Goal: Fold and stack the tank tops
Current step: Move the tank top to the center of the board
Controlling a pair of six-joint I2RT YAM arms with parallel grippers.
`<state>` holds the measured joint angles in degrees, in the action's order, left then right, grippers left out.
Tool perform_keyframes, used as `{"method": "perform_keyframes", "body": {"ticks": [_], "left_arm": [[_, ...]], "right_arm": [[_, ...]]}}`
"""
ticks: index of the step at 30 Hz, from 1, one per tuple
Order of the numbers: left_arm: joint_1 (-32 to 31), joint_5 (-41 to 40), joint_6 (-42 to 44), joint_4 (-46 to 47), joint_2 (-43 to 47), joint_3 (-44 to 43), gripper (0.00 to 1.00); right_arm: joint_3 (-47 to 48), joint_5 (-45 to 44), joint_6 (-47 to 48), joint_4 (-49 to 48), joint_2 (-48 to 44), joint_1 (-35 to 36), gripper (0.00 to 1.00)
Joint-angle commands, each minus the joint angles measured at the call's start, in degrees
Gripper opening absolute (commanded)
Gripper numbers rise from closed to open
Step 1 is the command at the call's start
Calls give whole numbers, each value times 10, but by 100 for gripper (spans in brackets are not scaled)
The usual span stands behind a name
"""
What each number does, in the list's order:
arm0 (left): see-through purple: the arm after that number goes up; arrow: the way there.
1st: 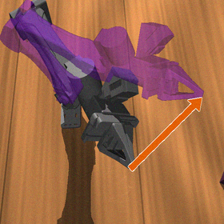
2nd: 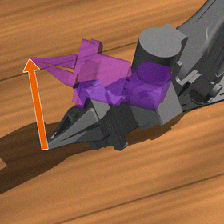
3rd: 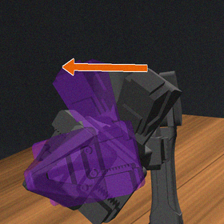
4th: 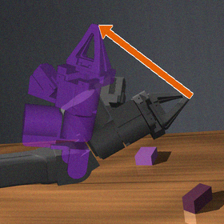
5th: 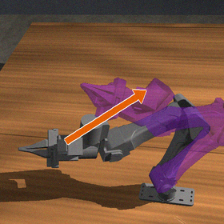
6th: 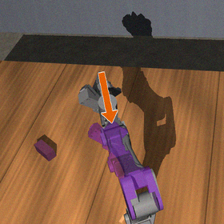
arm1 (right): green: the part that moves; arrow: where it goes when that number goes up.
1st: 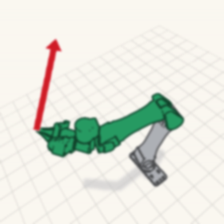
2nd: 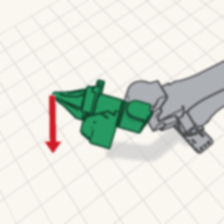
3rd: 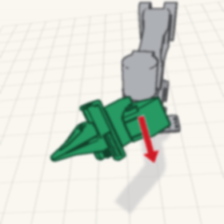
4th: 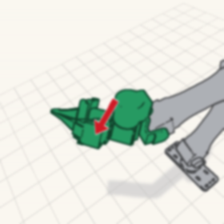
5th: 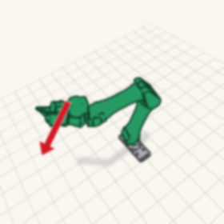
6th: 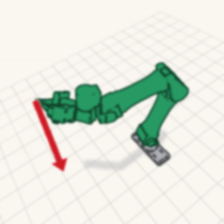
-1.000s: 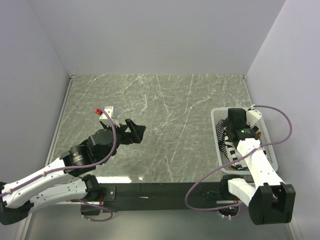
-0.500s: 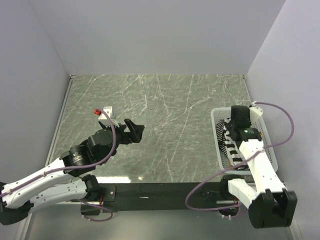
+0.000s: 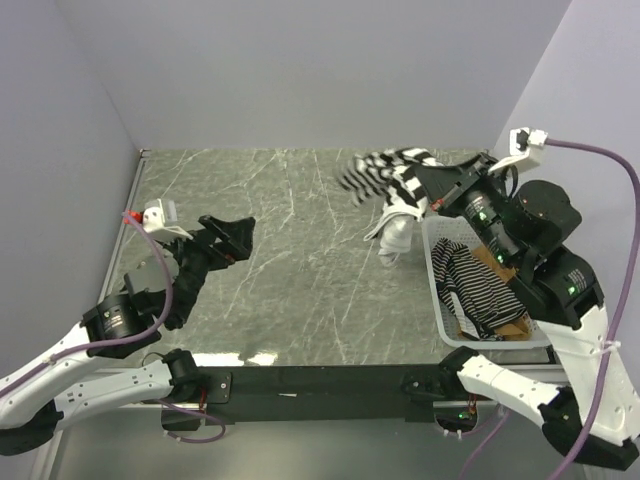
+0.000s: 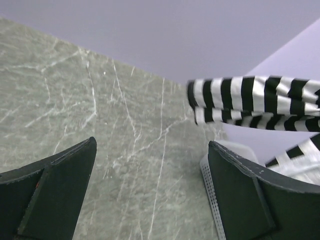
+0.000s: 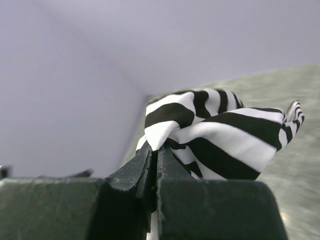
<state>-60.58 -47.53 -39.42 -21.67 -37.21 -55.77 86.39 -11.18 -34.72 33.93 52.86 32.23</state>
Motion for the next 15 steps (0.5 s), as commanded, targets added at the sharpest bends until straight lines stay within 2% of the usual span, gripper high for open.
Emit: {"method": "perform_keyframes", "body": {"ticks": [1,3,5,6,8,11,15], "left_arm": [[-2,-41,18,10,-1,-29,99],[-2,-42,16,9,-3,-30,99],[-2,-37,6,3,-7,-27,99],[-2,-35,0,-3,-9,-23,99],[-2,-29,-21,-10,-17,-5,99],[-2,-13,-51,-15,-33,35,99],[-2,-8,-120,-55,-63,79,92]], "right_arm": [[47,52,-12,-26,46,52,0],[11,63,-29,-48,51,55,4],[-68,70,-34,-81,42,55,25],[-99,72,-38,-90,38,55,47],[-191,52,-40,-112,30,54,64],[-283,6,-44,-112,32,40,78],[-376,8,-49,-124,21,14,79]]}}
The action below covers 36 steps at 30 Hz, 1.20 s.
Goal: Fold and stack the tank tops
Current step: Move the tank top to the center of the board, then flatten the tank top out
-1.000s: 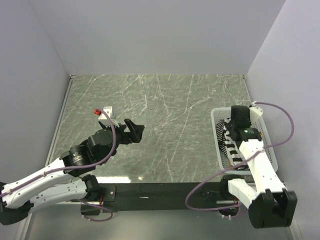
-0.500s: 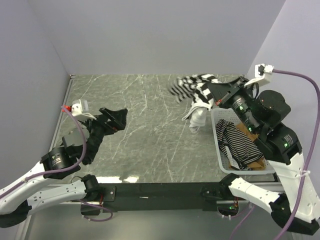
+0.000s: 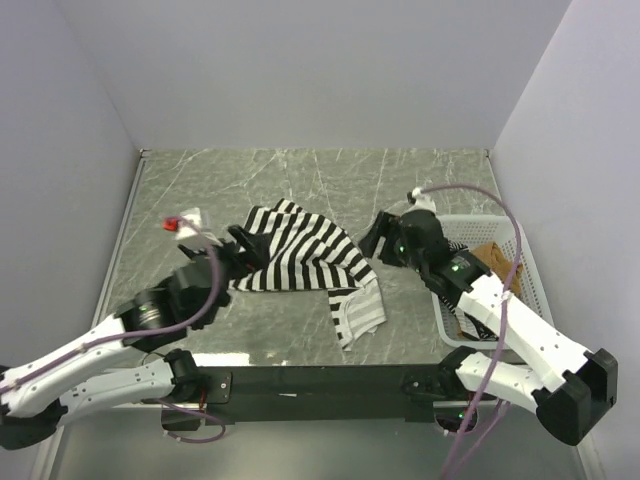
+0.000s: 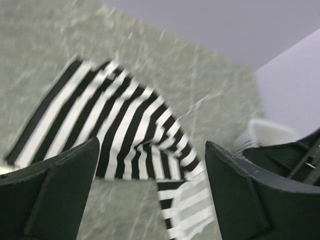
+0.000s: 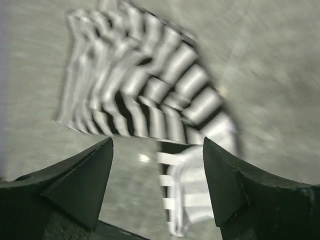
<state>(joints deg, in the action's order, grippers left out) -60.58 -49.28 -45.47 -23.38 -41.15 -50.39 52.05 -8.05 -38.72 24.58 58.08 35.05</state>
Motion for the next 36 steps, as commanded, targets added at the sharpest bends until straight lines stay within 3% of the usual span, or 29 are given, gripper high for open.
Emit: {"method": "perform_keyframes", "body": {"ticks": [1,3,8,13,18,22,25,28,34,36], "left_arm": [[-1,8,-99,-55,-32,44,90],[8,11,-136,-64,-39,66,83],[75,60,-183,-46,-60,134,69],[227,148,-156,26,-62,202,63],[316,157,-140,81,-119,201,77],[337,164,-127,98,-237,163,86],[338,168,-98,147,-303,144,87],[339,165,-82,160,-385,108,76],[339,169,-81,164,-502,70,16],[339,182,-81,176,-519,78,4]], "right_arm": [[-54,-8,-9,-45,-44,-11,77],[-113,18,-23,-85,-45,11,72],[-173,-49,-68,-117,16,123,67],[-167,-79,-116,-163,84,203,66],[-85,-133,-144,-164,190,245,66],[-68,-187,-183,-145,241,237,68],[-83,-202,-214,-143,253,232,68],[-102,-192,-227,-148,260,212,64],[-106,-154,-214,-168,280,147,48],[-100,-136,-201,-175,300,112,39]]}}
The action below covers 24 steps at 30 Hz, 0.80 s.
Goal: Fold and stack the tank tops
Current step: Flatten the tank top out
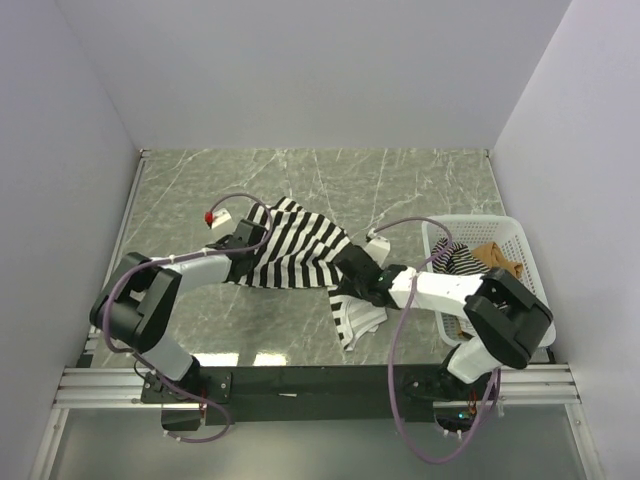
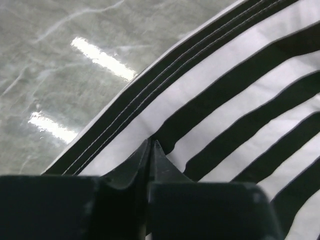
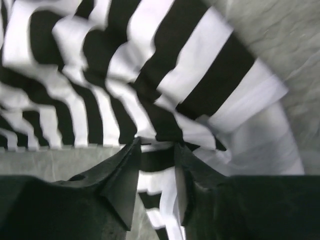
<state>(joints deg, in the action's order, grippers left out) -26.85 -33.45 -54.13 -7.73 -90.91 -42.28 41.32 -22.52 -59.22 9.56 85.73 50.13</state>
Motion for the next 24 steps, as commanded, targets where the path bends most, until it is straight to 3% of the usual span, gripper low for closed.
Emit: {"method": "perform_keyframes", "body": {"ticks": [1,5,10,15,18,19,21,22,24], "left_arm": [[1,29,3,23,-25,0,1],[-13,50,-8,29,-14,24,1],[-33,120,-25,39,49,74,1],[-181,139,-116,17,83,92,1],[-270,144,-178,28,84,91,1],[-286,148,-187,41,81,89,1],[-312,155,-190,54,70,64,1],[-315,153,-181,53,68,53,1],[-314,137,-151,37,76,18,1]], "right_arm": [[20,26,9,-31,32,-49,38],[91,38,45,-9,91,-85,28],[239,106,98,31,200,-153,24],[445,185,168,105,359,-198,24],[664,217,226,180,463,-211,29],[701,219,253,201,483,-213,40],[781,212,271,229,514,-214,49],[787,208,284,234,510,-215,57],[754,194,293,226,461,-215,63]]}}
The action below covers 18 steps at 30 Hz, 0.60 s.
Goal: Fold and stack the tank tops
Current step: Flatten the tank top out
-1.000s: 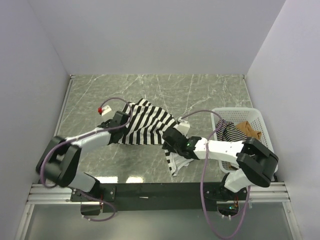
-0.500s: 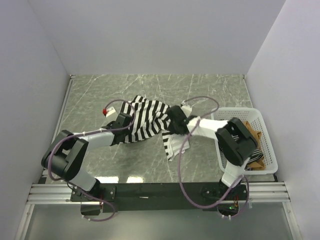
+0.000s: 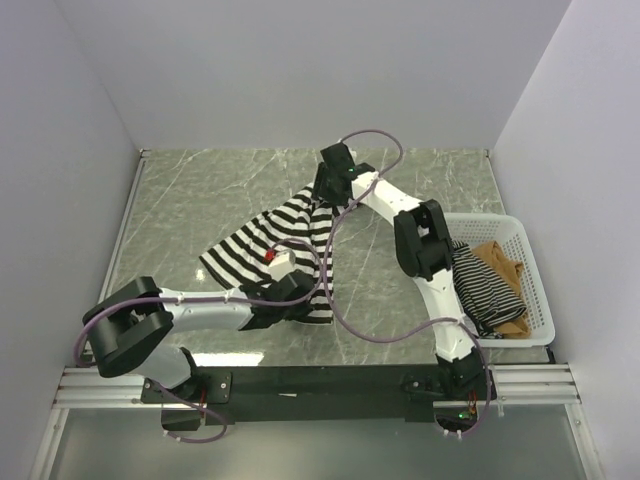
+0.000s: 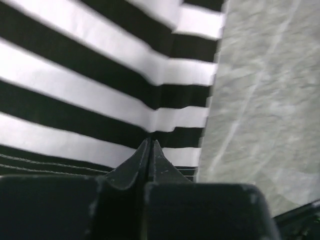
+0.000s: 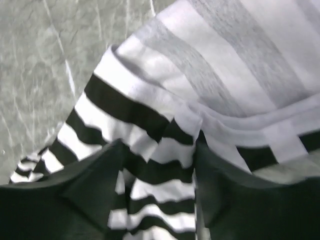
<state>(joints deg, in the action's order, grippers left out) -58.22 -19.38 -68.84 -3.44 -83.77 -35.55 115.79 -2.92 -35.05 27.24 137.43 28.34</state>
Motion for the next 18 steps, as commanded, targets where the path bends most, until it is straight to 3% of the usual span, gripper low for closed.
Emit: {"method": "perform_keyframes", "body": {"ticks": [1,6,8,9,12,16,18], "left_arm": [[0,-7,25,-2,11,-65,6],[4,-34,86,-14,45,-123,24],[22,-63,88,-70,52,-151,33],[30,-76,85,-95,67,-156,35],[96,-120,61,-175,111,-147,39],[233,-112,89,-175,175,-95,49],[264,-124,105,-163,198,-71,50]], "right_arm": [[-16,-26,58,26,-84,4,68],[-208,-68,46,-23,-287,3,72],[-286,-61,17,-46,-349,7,71],[-372,-56,9,-62,-410,8,70],[-529,-64,-21,-110,-512,47,67],[-658,-98,-76,-126,-577,148,65],[-717,-100,-106,-133,-597,200,64]]}}
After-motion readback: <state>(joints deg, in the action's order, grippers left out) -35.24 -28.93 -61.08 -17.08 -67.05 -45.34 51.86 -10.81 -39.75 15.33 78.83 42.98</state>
